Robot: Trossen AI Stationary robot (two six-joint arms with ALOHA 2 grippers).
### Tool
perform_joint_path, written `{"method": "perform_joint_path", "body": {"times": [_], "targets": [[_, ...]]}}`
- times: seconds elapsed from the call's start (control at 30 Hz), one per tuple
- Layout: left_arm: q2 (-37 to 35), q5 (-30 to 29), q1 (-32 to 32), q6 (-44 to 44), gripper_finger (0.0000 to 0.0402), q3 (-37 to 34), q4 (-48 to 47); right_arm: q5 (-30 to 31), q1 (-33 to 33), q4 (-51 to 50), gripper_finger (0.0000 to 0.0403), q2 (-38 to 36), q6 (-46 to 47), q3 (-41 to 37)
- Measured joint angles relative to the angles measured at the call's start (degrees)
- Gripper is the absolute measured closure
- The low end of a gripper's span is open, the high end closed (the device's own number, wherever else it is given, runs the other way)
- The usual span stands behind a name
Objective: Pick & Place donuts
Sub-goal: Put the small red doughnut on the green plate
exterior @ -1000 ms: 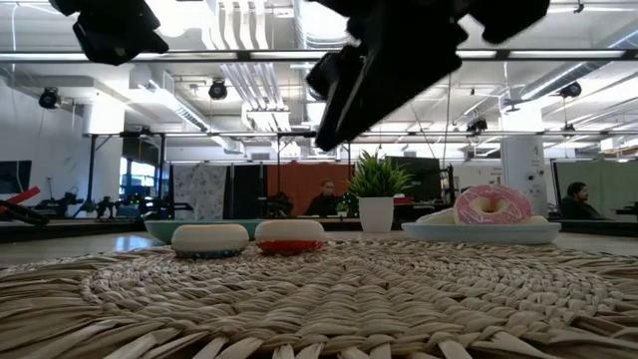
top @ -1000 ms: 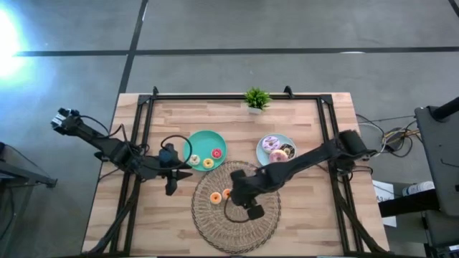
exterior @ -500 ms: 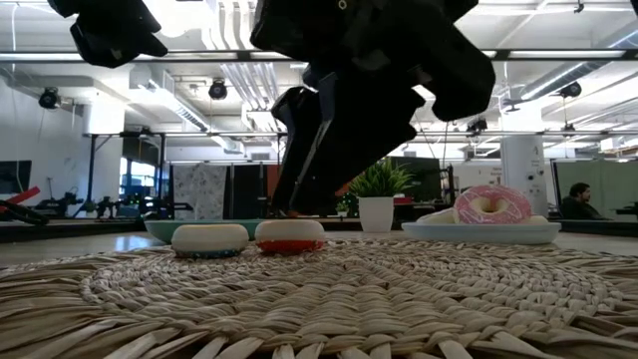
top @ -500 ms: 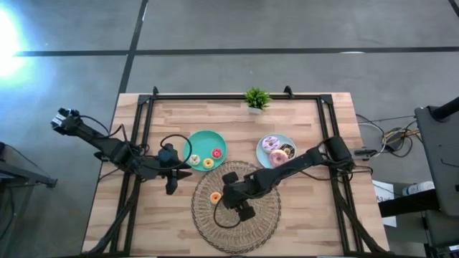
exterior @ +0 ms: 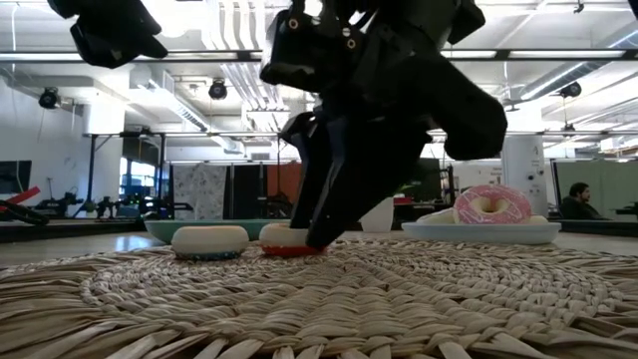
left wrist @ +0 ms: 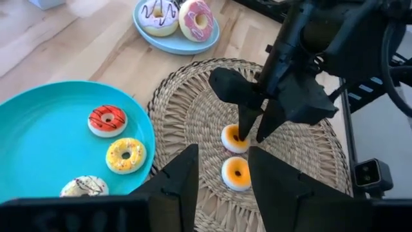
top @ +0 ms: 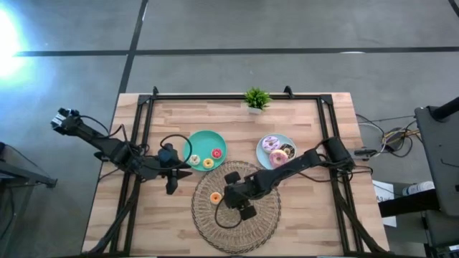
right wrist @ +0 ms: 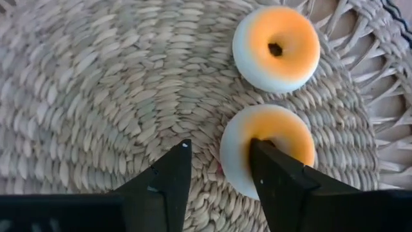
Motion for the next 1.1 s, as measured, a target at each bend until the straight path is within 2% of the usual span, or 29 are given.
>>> {"method": "perform_joint_path", "body": {"times": [0.13,0.33,0.53,0.83,0.97,1.1], "targets": [[0.0,-0.8,0.0,-0.1,0.0292,0.0,-0.1,2.3,0.0,0.3,0.0279,0.6,1.7,0.0],[0.0,-0.9,0.0,-1.5,0.0292,0.0,-0.1,2.5,-0.6,0.2,0.0332,0.6,2.2,0.0],[0.0,-1.0,0.0,-1.7,0.0292,0.0,-0.1,2.4,-1.0,0.2,0.0388,0.5,8.4,0.0],[0.0,-1.0,0.0,-1.5,0.0292,0.0,0.0,2.2,-1.2,1.5,0.0392,-1.5,16.4,0.0],[0.0,-1.2,0.0,-1.5,0.0292,0.0,0.0,1.9,-2.0,2.7,0.0392,-4.7,19.1,0.0],[0.0,-4.0,0.0,-0.2,0.0292,0.0,0.0,2.1,-4.0,3.5,0.0392,-9.3,20.8,-0.3]]}}
